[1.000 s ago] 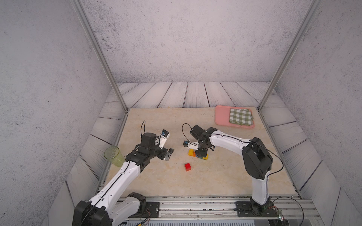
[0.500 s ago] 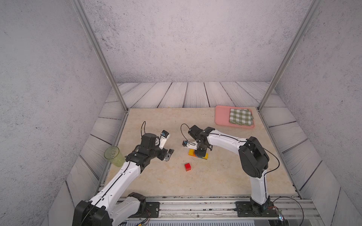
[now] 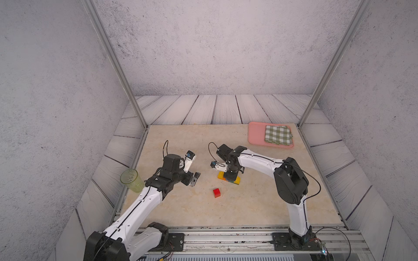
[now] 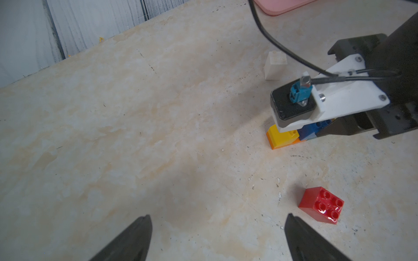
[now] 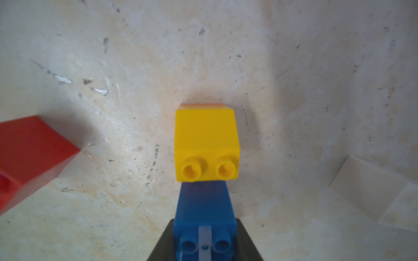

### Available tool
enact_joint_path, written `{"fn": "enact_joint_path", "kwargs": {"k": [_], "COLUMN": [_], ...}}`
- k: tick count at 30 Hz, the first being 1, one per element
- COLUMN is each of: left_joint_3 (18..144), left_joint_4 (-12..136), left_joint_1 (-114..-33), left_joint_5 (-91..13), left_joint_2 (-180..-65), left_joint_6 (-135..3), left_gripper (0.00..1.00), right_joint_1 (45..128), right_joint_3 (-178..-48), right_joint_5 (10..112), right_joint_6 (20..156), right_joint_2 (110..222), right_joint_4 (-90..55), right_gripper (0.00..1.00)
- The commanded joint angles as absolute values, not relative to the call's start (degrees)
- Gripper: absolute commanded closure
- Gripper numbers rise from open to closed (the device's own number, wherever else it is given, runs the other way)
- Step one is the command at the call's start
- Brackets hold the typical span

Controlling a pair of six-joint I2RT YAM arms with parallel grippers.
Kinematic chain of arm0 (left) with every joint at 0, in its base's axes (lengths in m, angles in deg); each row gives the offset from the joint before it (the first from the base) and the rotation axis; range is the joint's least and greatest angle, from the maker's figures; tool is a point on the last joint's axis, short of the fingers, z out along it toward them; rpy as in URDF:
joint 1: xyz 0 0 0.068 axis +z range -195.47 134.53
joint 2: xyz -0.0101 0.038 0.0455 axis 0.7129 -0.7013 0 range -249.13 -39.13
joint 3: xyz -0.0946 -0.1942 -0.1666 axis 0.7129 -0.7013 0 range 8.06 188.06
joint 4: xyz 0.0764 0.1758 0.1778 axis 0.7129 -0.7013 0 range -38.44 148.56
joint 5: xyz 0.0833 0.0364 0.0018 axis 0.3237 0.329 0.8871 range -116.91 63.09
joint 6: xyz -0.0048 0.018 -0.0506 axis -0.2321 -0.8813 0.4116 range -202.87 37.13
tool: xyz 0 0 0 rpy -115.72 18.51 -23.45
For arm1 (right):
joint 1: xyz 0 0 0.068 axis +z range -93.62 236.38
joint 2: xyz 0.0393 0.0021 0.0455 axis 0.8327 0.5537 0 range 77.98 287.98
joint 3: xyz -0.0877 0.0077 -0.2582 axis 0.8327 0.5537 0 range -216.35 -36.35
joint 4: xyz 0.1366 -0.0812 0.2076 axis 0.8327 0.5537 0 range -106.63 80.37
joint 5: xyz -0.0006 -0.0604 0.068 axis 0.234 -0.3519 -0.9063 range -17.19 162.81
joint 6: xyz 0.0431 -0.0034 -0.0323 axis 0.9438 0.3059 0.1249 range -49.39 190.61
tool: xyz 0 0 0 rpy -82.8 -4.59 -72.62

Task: Assemble a fork with lego
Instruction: Assemble the lego brick with the lego brick.

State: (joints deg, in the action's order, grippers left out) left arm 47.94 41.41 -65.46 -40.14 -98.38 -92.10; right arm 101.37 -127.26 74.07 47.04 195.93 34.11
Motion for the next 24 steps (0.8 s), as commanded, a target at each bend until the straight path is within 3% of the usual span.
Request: {"fn": "enact_joint_path", "kwargs": {"k": [1,16,24], "left_joint_3": [47.26,47.40,47.66], "left_joint_4": [41.35,41.37,41.59], "left_joint_1": [-64.81,-64.85,-64.81], "left_joint_5": [-39.49,-39.65,-40.78], "left_joint_2": [-97.60,-97.24,-97.66], "left_joint_6": [-93.06,-92.72,-92.67], "left_gripper": [0.02,0.02,0.02], "right_joint_1": [102.44,103.30,98.39], "right_joint_3": [-123.88,-122.94,-118.12], "right_joint_5": [72.71,76.73,71.23], "right_joint_6": [49.64,46.59,40.72], "right_joint_2": [205.07,206.70,199.78], "right_joint_4": [33.65,33.68,32.21], "right_gripper": [1.00,1.00,1.00]}}
